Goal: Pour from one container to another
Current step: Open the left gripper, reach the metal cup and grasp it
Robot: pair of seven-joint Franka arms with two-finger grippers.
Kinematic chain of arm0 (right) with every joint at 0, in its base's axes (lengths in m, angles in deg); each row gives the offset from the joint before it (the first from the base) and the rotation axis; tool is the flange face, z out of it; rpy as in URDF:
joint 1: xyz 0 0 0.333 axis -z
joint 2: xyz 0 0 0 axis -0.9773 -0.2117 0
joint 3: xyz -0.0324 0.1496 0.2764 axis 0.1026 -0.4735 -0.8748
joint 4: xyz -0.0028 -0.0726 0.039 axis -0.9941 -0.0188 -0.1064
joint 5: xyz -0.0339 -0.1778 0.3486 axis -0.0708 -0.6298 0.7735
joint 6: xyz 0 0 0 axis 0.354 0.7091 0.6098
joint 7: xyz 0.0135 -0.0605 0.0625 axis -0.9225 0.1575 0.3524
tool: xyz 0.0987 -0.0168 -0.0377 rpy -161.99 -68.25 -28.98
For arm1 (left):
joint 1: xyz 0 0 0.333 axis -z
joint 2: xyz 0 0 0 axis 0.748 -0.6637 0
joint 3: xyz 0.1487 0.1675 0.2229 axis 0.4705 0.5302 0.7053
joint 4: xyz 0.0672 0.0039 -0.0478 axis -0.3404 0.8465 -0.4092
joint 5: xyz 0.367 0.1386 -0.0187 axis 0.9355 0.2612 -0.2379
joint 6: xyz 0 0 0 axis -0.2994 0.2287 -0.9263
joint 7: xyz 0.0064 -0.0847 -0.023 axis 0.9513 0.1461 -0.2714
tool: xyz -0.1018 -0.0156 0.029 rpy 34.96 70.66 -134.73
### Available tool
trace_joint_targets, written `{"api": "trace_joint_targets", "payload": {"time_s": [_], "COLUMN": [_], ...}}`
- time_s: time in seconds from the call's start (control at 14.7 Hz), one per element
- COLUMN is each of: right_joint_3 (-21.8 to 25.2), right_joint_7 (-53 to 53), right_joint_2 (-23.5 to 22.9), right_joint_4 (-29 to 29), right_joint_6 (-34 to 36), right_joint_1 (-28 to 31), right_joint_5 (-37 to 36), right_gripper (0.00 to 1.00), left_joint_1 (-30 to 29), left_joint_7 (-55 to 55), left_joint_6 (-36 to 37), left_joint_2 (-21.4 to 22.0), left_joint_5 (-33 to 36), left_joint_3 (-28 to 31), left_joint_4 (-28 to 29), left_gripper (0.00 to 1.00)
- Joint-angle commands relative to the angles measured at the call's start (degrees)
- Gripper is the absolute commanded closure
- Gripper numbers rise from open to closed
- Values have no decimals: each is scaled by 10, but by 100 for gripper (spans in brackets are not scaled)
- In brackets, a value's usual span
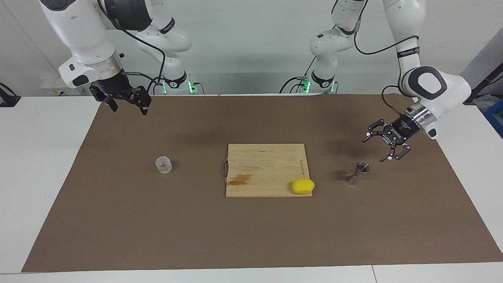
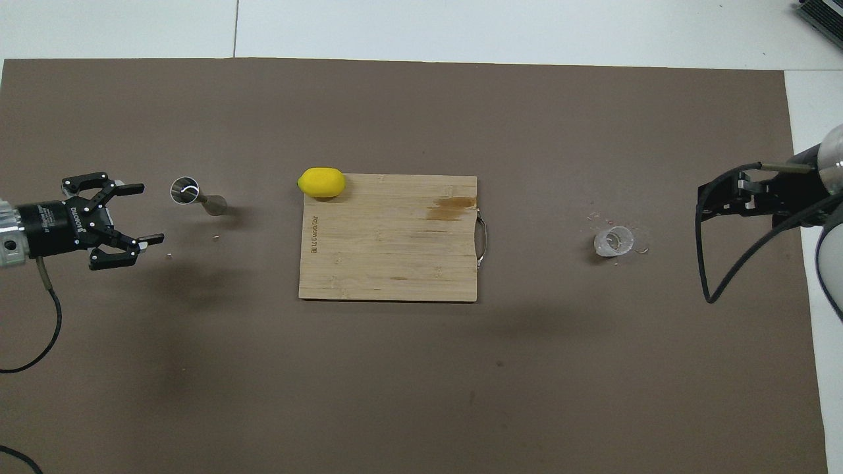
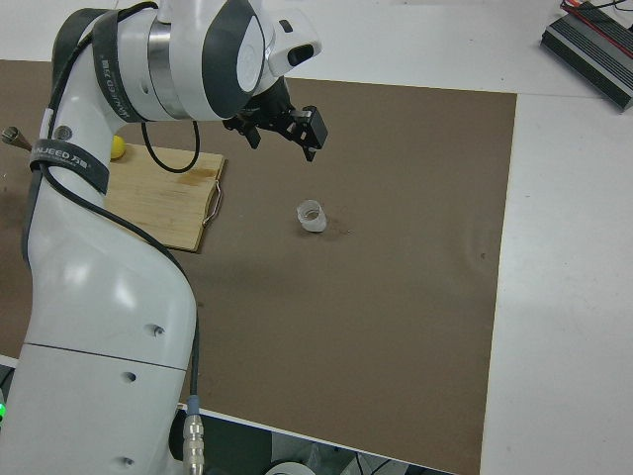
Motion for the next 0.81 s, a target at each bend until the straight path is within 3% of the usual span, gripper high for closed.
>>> {"api": "trace_joint_targets", "payload": {"time_s": [0.0, 0.75], "right_joint_3": [-5, -11], "right_joint_7": [13, -25], "right_joint_2": [3, 13], "right_joint_4": [-5, -19], "right_joint_6": [4, -3], "right_joint_1": [4, -24], "right_joint_5": [1, -15], "right_gripper": [0, 0], "left_joint_1": [-4, 30], "left_joint_7": [13, -57], "left_joint_6": [-27, -80], "left_joint_2": [14, -41], "left_joint_5": [-50, -126], "left_joint_3": [-5, -7], "left_joint_4": [22, 9], "left_gripper": [0, 0]}}
